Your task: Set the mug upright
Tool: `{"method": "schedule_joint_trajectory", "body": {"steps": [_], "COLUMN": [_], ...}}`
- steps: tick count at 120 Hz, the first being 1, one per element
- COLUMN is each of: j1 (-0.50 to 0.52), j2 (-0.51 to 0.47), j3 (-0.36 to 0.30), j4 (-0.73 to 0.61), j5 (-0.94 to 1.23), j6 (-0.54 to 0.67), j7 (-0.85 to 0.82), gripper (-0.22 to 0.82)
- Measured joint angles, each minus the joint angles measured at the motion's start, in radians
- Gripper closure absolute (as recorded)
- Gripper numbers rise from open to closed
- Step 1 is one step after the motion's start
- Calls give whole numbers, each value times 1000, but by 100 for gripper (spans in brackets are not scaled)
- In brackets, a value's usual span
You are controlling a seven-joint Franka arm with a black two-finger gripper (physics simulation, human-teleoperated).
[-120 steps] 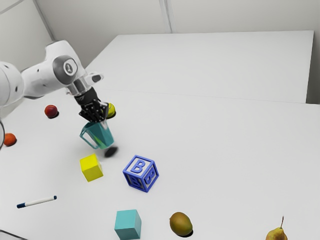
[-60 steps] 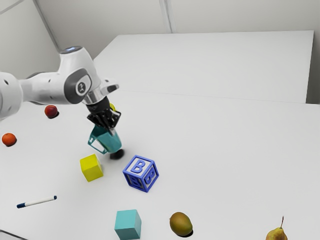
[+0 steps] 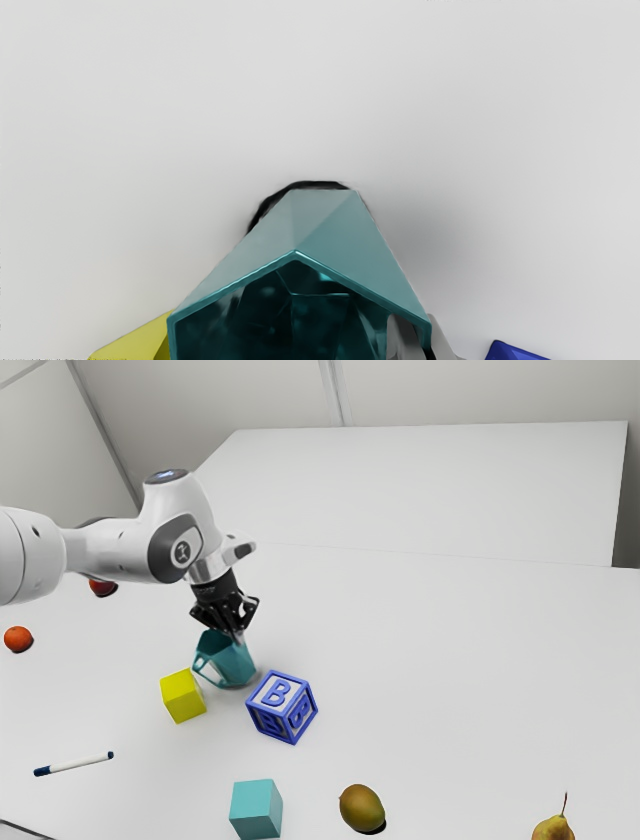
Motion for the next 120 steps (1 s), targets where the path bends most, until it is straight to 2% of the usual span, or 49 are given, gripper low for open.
{"method": "schedule_joint_trajectory", "body": {"steps": [7,30,50,77,120], "j1": [5,-1,-11,-34,-60], "j2": [3,-7,-43,-94,-106], "j3": [0,0,1,12,12], "j4": [0,3,11,72,252], "j5": [0,-2,-2,0,101], "j6": [1,-7,-11,-64,-210], "j7": [-13,-48,-68,-84,-52], "gripper": [77,36,16,6,1]}}
